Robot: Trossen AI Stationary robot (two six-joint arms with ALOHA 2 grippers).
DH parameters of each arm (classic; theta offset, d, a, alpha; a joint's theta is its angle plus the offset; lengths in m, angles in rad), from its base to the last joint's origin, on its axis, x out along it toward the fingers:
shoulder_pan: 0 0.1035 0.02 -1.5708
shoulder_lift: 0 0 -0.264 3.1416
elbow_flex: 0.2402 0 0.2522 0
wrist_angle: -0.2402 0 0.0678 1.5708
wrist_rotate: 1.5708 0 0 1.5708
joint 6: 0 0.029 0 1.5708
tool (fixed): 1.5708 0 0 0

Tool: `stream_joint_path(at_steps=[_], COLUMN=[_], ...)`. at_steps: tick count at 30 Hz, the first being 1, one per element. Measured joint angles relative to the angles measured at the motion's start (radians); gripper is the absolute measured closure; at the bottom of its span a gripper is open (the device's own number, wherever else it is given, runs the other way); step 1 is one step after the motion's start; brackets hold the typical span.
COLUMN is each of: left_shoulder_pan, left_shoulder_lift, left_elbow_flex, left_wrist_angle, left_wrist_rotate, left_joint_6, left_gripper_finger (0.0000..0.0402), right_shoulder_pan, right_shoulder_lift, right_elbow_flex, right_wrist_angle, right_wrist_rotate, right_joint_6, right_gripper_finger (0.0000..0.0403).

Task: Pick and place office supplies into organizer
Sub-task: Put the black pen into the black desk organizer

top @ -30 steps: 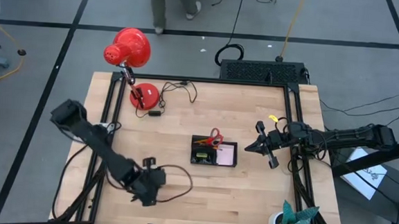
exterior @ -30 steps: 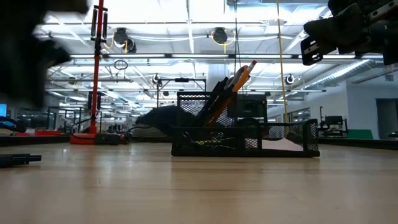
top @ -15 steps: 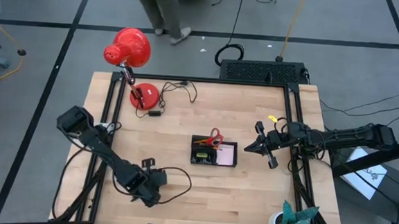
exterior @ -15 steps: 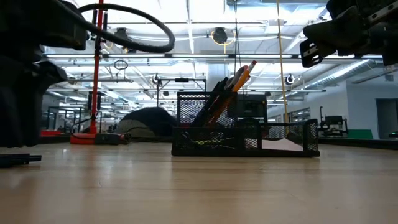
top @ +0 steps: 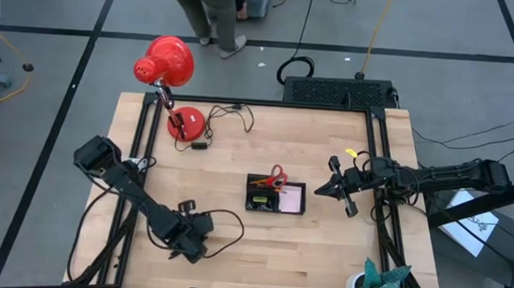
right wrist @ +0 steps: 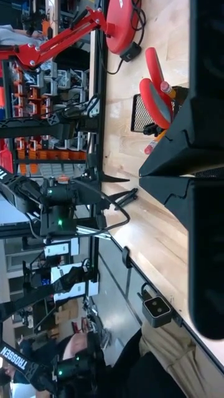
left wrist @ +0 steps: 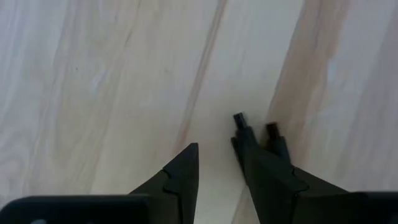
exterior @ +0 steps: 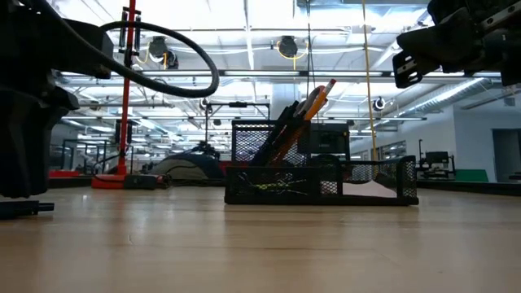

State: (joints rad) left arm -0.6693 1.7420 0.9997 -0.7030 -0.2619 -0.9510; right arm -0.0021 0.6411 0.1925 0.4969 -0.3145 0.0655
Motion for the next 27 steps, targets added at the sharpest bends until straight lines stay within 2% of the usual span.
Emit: stream_joint_path(at_steps=[7,14,21,27], left_shoulder_pan=[-0.020,-0.037,-0.064,-0.065], left_shoulder_lift=[0.000,0.000,-0.003,-0.003], left_elbow_flex=[-0.001,-0.063,-0.133,-0.150], left_wrist_angle=[0.013,0.140,0.194,0.192], left_wrist_rotate=[-0.001,-0.009,-0.079,-0.047], left_joint_6=[-0.043,-0.106,-0.184,-0.182], left_gripper_finger=[0.0270,0.0270,0.0270,0.0270], right_shoulder_pan=[0.000,0.000,0.000,0.000], right_shoulder_lift=[0.000,0.000,0.000,0.000], right_elbow_flex=[0.000,0.000,0.000,0.000], right_wrist_angle=[0.000,0.000,0.000,0.000], right_wrist_rotate=[0.000,0.000,0.000,0.000], right_joint_6=[0.001,0.001,0.001,0.002], right_gripper_finger=[0.0403,0.0403,0.0403,0.0403])
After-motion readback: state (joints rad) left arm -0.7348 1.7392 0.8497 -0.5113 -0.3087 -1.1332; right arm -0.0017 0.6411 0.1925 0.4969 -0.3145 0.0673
